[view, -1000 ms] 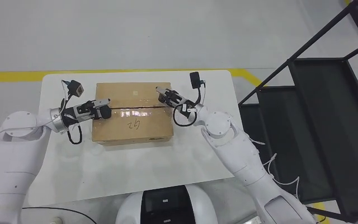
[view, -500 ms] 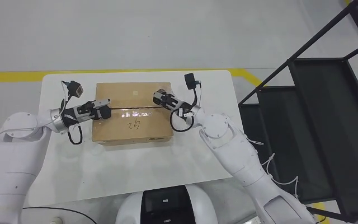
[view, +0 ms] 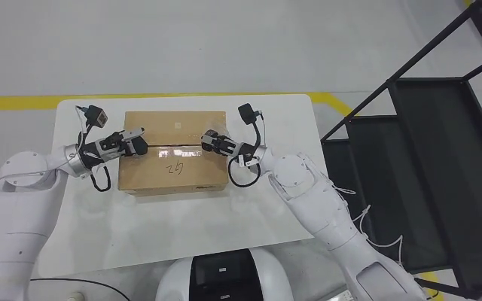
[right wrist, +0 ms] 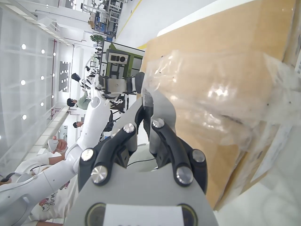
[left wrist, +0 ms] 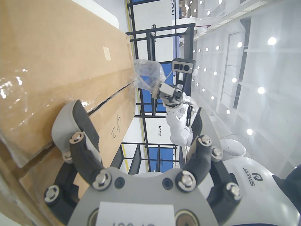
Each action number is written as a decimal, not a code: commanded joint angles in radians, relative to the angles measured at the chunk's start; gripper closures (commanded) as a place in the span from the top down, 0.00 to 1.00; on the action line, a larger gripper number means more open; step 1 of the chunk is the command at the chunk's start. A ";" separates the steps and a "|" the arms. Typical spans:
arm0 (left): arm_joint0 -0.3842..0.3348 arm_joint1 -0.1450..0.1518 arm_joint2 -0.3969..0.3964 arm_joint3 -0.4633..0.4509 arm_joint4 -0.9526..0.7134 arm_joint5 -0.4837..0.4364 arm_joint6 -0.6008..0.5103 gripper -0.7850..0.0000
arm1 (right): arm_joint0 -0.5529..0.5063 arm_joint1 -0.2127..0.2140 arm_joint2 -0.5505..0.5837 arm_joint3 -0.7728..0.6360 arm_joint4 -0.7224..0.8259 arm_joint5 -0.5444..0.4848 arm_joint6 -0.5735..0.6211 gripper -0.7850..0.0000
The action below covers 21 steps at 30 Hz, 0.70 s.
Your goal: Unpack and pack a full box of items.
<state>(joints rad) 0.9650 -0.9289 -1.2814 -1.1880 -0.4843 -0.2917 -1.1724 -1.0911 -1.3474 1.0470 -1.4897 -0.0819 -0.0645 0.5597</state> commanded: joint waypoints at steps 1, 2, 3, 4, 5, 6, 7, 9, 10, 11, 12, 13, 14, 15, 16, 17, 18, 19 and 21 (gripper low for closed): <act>0.006 0.001 -0.016 -0.005 -0.021 -0.018 0.007 1.00 | 0.005 -0.003 -0.013 0.016 -0.002 -0.003 -0.009 0.00; 0.010 0.003 -0.028 -0.009 -0.030 -0.030 0.014 1.00 | 0.008 -0.005 -0.019 0.026 -0.003 -0.002 -0.013 0.00; 0.015 0.004 -0.044 -0.015 -0.043 -0.041 0.024 1.00 | 0.013 -0.006 -0.024 0.034 -0.007 -0.001 -0.017 0.00; 0.023 0.006 -0.060 -0.022 -0.057 -0.051 0.030 1.00 | 0.016 -0.007 -0.028 0.040 -0.006 -0.003 -0.021 0.00; 0.031 0.010 -0.081 -0.030 -0.066 -0.064 0.041 1.00 | 0.018 -0.009 -0.032 0.047 -0.006 -0.001 -0.024 0.00; 0.042 0.013 -0.100 -0.039 -0.067 -0.073 0.049 1.00 | 0.020 -0.010 -0.036 0.051 -0.007 -0.001 -0.028 0.00; 0.053 0.017 -0.121 -0.049 -0.066 -0.085 0.061 1.00 | 0.022 -0.011 -0.039 0.056 -0.007 0.000 -0.032 0.00; 0.079 0.023 -0.159 -0.065 -0.063 -0.091 0.082 1.00 | 0.028 -0.014 -0.048 0.064 -0.009 0.000 -0.041 0.00; 0.092 0.027 -0.174 -0.072 -0.053 -0.090 0.091 1.00 | 0.031 -0.016 -0.052 0.067 -0.008 0.001 -0.045 0.00; 0.105 0.029 -0.186 -0.080 -0.048 -0.087 0.100 1.00 | 0.035 -0.018 -0.057 0.069 -0.010 0.001 -0.049 0.00; 0.116 0.031 -0.197 -0.084 -0.040 -0.083 0.111 1.00 | 0.039 -0.019 -0.062 0.071 -0.012 0.000 -0.052 0.00; 0.127 0.033 -0.204 -0.086 -0.019 -0.078 0.123 1.00 | 0.043 -0.021 -0.067 0.069 -0.011 -0.001 -0.053 0.00; 0.136 0.036 -0.208 -0.088 0.012 -0.072 0.135 1.00 | 0.046 -0.022 -0.069 0.067 -0.010 -0.004 -0.055 0.00; 0.144 0.037 -0.207 -0.086 0.042 -0.059 0.148 1.00 | 0.048 -0.023 -0.071 0.063 -0.006 -0.007 -0.055 0.00; 0.148 0.037 -0.204 -0.087 0.068 -0.049 0.163 1.00 | 0.049 -0.024 -0.071 0.061 -0.004 -0.006 -0.056 0.00; 0.152 0.038 -0.197 -0.087 0.097 -0.037 0.173 1.00 | 0.050 -0.024 -0.070 0.057 -0.004 -0.007 -0.055 0.00; 0.155 0.037 -0.187 -0.083 0.124 -0.023 0.181 1.00 | 0.050 -0.024 -0.069 0.052 -0.004 -0.008 -0.054 0.00; 0.154 0.036 -0.178 -0.081 0.144 -0.013 0.193 1.00 | 0.049 -0.023 -0.066 0.048 -0.005 -0.008 -0.051 0.00; 0.151 0.032 -0.157 -0.073 0.154 -0.005 0.209 1.00 | 0.046 -0.021 -0.057 0.036 -0.006 -0.010 -0.047 0.00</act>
<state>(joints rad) 1.1187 -0.8944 -1.4498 -1.2653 -0.3333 -0.2990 -0.9717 -1.0433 -1.3698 0.9850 -1.4481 -0.0866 -0.0737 0.5102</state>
